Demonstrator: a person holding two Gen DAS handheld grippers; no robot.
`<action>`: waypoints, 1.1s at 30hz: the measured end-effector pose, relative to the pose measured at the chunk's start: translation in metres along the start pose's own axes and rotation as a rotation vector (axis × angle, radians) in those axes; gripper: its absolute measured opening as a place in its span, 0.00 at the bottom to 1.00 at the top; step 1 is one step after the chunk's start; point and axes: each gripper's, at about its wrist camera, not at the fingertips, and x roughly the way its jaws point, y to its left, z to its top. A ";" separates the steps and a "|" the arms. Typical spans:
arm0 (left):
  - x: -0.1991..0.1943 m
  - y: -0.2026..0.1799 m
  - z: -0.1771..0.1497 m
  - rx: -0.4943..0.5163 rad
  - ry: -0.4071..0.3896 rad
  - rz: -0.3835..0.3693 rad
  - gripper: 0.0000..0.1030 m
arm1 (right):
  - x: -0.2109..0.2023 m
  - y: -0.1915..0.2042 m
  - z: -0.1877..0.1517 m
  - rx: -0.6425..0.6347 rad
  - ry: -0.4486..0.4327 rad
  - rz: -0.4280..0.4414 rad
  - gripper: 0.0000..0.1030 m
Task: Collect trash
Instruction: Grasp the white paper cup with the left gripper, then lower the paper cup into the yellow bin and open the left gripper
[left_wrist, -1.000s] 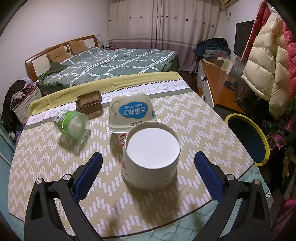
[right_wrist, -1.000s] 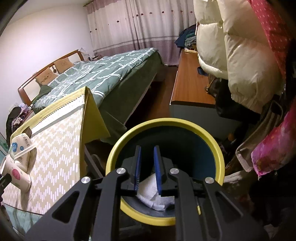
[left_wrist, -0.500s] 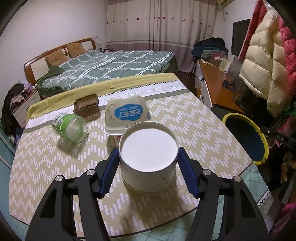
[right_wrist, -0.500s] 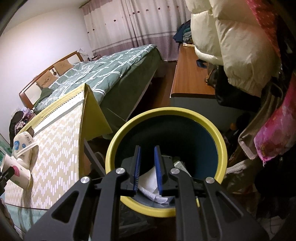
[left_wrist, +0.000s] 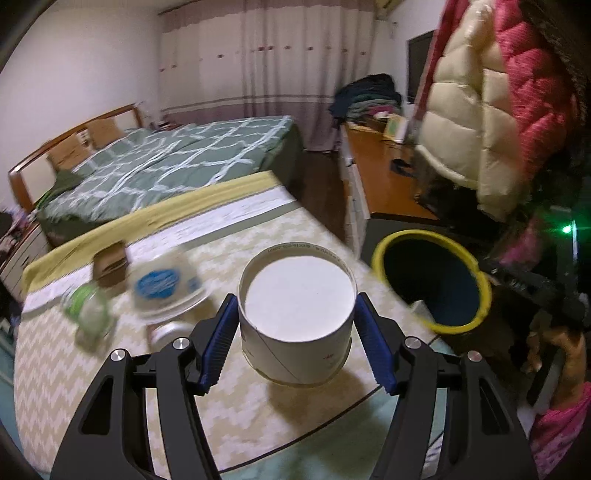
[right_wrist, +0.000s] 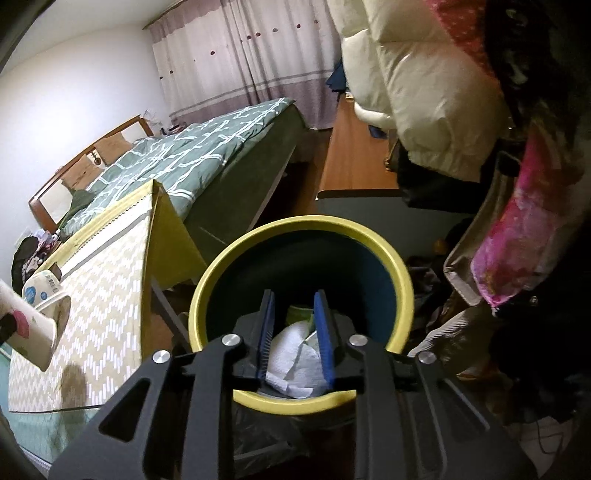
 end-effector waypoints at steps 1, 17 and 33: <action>0.002 -0.006 0.005 0.011 -0.003 -0.017 0.62 | -0.001 -0.002 -0.001 0.002 -0.001 -0.003 0.21; 0.069 -0.137 0.056 0.199 0.046 -0.194 0.62 | -0.009 -0.043 -0.005 0.066 -0.026 -0.060 0.34; 0.143 -0.175 0.052 0.215 0.164 -0.186 0.78 | -0.008 -0.064 -0.006 0.088 -0.015 -0.085 0.34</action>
